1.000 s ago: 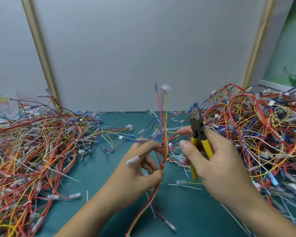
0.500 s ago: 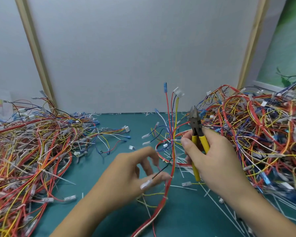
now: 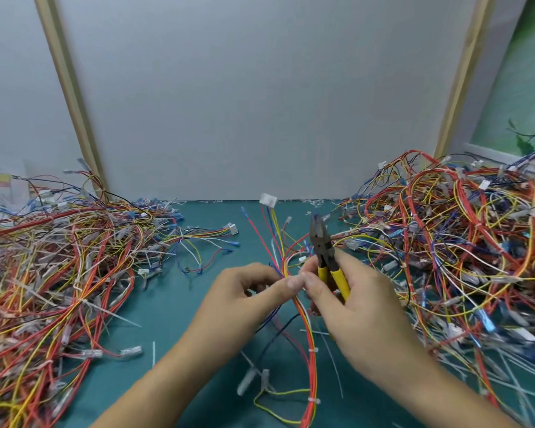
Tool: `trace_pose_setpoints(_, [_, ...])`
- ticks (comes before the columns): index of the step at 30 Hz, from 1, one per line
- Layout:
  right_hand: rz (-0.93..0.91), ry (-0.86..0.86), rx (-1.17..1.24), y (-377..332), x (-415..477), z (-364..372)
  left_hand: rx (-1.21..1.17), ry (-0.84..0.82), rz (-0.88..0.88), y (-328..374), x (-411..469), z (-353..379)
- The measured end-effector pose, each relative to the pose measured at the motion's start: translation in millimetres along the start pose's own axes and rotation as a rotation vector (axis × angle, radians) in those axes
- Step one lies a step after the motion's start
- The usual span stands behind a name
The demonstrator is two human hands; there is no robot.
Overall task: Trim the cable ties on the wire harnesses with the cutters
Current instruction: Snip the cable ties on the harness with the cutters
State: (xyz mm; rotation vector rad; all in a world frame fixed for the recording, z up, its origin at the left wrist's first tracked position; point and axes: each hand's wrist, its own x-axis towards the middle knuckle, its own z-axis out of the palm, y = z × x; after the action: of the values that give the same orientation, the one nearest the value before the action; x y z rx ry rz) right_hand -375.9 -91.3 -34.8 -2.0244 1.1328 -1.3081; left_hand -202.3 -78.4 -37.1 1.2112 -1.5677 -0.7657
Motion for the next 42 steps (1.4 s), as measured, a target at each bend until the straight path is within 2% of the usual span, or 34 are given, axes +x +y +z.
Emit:
trace_pose_setpoints(5, [-0.017,-0.031,-0.022,-1,1,1,-0.265,-0.002,-0.093,0,2,2])
trace_pose_setpoints(11, [-0.039,-0.054,-0.077,0,1,1,-0.277,0.065,-0.152,-1,3,4])
trace_pose_setpoints(18, [0.014,0.002,0.044,4,2,-1,-0.38,-0.089,-0.118,0,2,1])
trace_pose_setpoints(21, [0.035,0.0,0.062,4,2,-2,-0.432,-0.014,-0.098,2,1,-1])
trace_pose_setpoints(31, [0.076,-0.061,0.074,-13,2,-13,-0.367,0.271,-0.02,0,7,-12])
trace_pose_setpoints(38, [0.218,-0.276,-0.14,-12,3,-15,-0.326,0.21,0.022,1,5,-11])
trace_pose_setpoints(42, [0.26,-0.331,-0.144,-9,4,-14,-0.301,0.188,0.04,0,5,-10])
